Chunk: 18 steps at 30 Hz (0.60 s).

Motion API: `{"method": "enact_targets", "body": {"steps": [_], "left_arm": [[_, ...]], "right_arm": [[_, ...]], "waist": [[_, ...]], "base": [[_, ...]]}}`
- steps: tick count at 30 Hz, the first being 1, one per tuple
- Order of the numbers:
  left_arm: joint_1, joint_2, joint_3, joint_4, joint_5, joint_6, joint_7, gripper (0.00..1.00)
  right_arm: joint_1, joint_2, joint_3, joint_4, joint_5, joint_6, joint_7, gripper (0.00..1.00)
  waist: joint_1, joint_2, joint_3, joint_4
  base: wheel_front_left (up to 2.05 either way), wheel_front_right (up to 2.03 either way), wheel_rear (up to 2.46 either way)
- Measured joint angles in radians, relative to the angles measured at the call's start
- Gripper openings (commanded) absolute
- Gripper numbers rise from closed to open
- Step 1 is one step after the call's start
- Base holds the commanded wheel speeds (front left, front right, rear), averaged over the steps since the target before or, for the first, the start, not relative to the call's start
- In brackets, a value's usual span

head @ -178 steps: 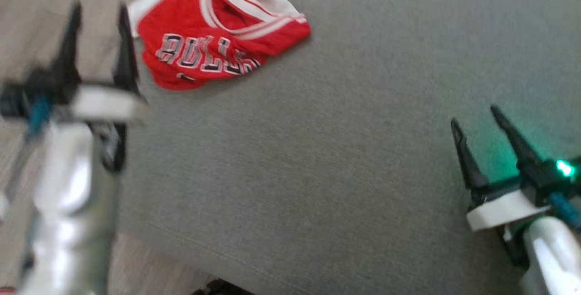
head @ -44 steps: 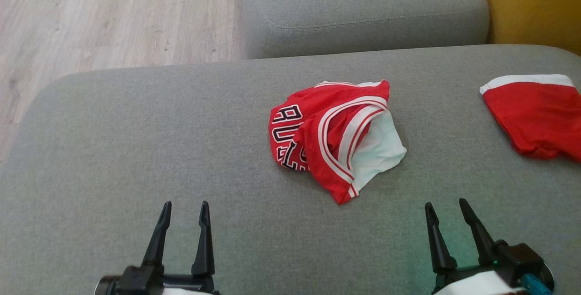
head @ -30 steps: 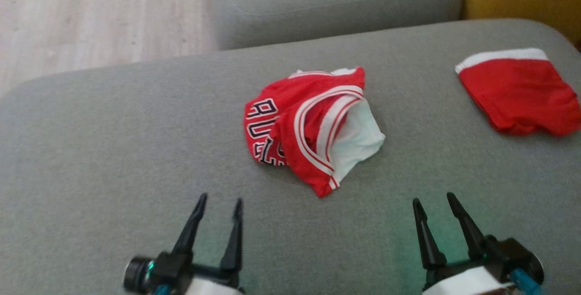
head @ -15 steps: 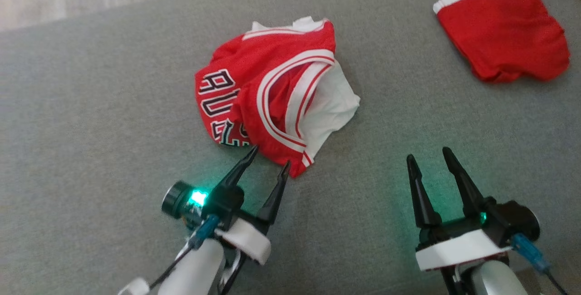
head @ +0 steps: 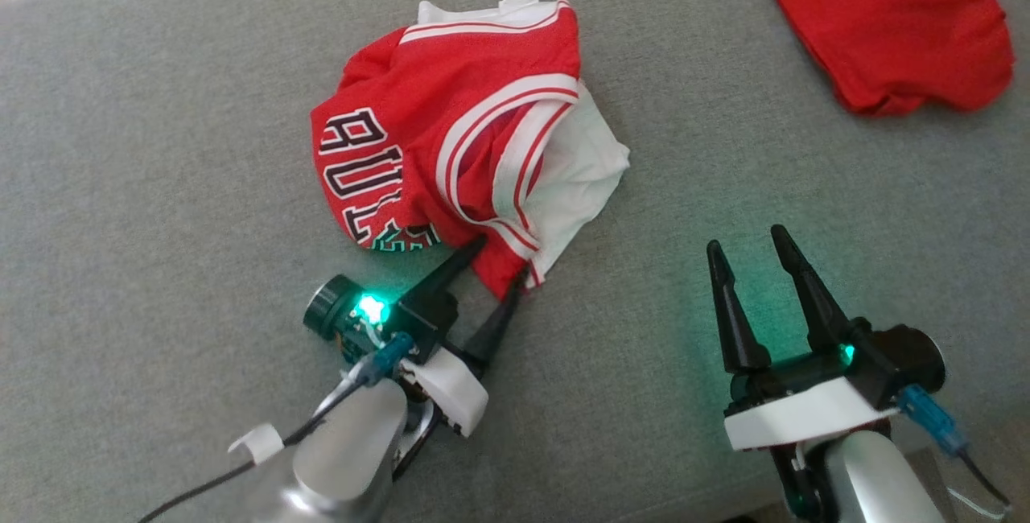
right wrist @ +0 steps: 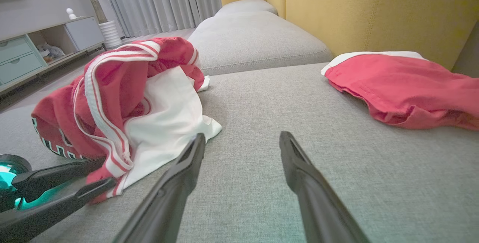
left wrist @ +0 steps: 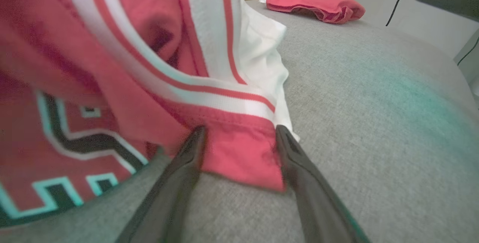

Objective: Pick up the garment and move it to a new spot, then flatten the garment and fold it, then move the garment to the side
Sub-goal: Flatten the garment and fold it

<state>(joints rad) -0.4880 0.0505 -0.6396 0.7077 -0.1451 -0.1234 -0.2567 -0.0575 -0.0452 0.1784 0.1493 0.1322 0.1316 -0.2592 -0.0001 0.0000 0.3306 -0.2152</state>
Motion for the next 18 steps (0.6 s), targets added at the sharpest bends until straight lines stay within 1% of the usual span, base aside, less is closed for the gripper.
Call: {"method": "enact_targets", "body": {"steps": [1,3,7,9,11,14,18], "left_arm": [[-0.008,0.000,-0.006,0.008,-0.007,0.000,0.000,0.00],[-0.022,0.000,-0.016,0.023,-0.023,0.000,0.000,0.00],[-0.032,0.005,-0.049,0.006,-0.072,-0.001,0.000,0.00],[-0.047,0.003,-0.079,-0.039,-0.089,-0.001,0.000,0.00],[-0.081,0.001,-0.108,-0.114,-0.111,-0.007,0.000,0.00],[-0.197,0.001,-0.132,-0.217,-0.150,-0.009,0.000,0.00],[-0.422,0.009,-0.109,-0.300,-0.211,-0.009,0.002,0.00]], "right_arm": [[0.000,0.000,0.000,0.000,0.000,0.000,0.000,1.00],[0.000,0.000,0.001,0.003,0.000,0.000,0.000,1.00],[0.000,0.000,0.003,0.007,0.010,0.000,0.000,1.00],[0.000,0.000,0.005,0.007,0.017,0.000,0.000,1.00],[0.001,0.000,0.005,0.007,0.019,0.000,0.000,1.00],[0.006,0.000,0.009,0.009,0.027,0.000,0.000,1.00],[0.009,0.000,0.024,0.013,0.036,0.000,0.000,1.00]], "waist": [[0.0000,0.0000,0.000,-0.003],[0.0000,0.0000,-0.003,-0.010],[0.0002,0.0000,-0.023,-0.023],[0.0002,0.0000,-0.038,-0.029],[0.0001,0.0000,-0.055,-0.035],[0.0002,0.0000,-0.081,-0.040],[0.0001,0.0000,-0.116,-0.049]], "base": [[0.00,0.00,0.00],[0.00,0.00,0.00],[0.00,0.00,0.00],[0.00,0.00,0.00],[0.00,0.00,0.00],[0.00,0.00,0.00],[0.00,0.00,0.00]]}}
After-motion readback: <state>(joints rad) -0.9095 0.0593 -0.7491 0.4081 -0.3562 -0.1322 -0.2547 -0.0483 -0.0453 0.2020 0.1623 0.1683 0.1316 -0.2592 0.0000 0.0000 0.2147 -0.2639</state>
